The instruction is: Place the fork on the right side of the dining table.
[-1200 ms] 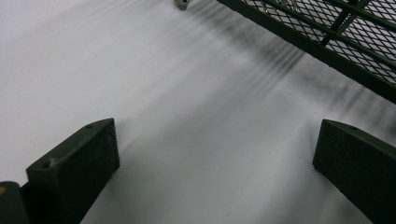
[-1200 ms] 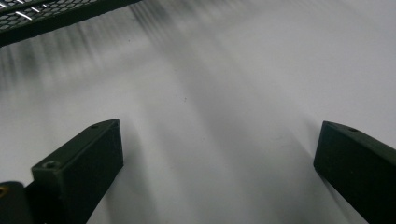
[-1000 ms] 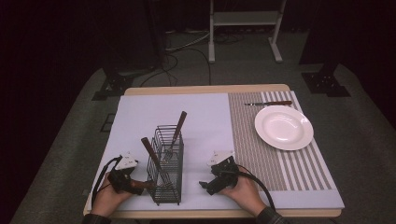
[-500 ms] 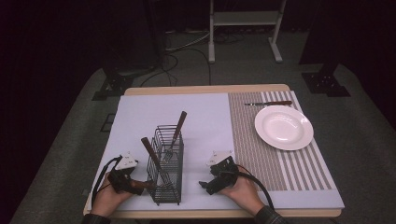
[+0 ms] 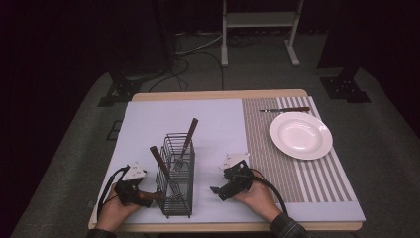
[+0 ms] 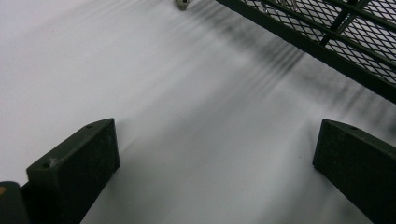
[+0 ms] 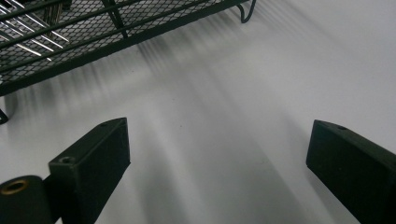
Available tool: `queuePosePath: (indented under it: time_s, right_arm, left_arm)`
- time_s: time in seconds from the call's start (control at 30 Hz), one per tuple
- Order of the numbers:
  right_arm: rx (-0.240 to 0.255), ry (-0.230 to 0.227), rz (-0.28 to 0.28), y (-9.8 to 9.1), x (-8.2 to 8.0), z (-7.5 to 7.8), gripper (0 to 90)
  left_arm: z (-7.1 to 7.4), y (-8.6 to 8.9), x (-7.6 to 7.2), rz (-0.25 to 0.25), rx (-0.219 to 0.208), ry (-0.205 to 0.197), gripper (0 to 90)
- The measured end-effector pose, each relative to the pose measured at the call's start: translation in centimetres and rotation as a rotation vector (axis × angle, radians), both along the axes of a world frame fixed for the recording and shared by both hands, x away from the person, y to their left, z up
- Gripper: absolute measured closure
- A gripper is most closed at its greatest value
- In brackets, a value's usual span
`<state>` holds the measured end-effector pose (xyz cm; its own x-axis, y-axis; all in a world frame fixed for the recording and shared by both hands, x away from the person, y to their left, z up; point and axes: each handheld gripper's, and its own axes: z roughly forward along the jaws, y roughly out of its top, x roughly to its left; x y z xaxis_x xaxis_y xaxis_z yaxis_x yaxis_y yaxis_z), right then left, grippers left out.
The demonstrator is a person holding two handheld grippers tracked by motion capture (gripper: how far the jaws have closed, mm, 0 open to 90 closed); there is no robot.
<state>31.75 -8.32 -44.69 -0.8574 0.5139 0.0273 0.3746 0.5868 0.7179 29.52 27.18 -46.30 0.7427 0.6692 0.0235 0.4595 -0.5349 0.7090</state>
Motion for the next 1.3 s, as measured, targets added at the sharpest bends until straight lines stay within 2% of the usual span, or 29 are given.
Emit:
queuePosePath:
  time_s: [0.13,0.2,0.5,0.67,0.87,1.3]
  right_arm:
    - [0.011,0.000,0.002,-0.1,0.2,0.4,5.3]
    - [0.012,-0.016,-0.001,-0.3,0.4,0.9,5.4]
    - [0.064,-0.017,-0.012,-0.9,1.4,2.3,6.1]
    - [0.074,-0.010,-0.006,-1.0,1.7,2.9,6.1]
    - [0.095,-0.002,-0.003,-0.8,2.1,3.5,6.2]
    - [0.152,-0.022,0.007,-0.2,2.9,5.8,6.4]
  left_arm:
    - [0.0,0.0,0.0,0.000,0.000,0.000,0.0]
    - [0.0,0.0,0.0,0.002,-0.001,0.001,0.0]
    - [0.0,0.0,0.0,0.001,-0.001,-0.001,0.0]
    - [0.0,0.0,0.0,0.002,-0.001,0.001,0.0]
    - [0.0,0.0,0.0,0.002,-0.001,0.002,0.0]
    - [0.0,0.0,0.0,0.002,-0.002,-0.001,0.0]
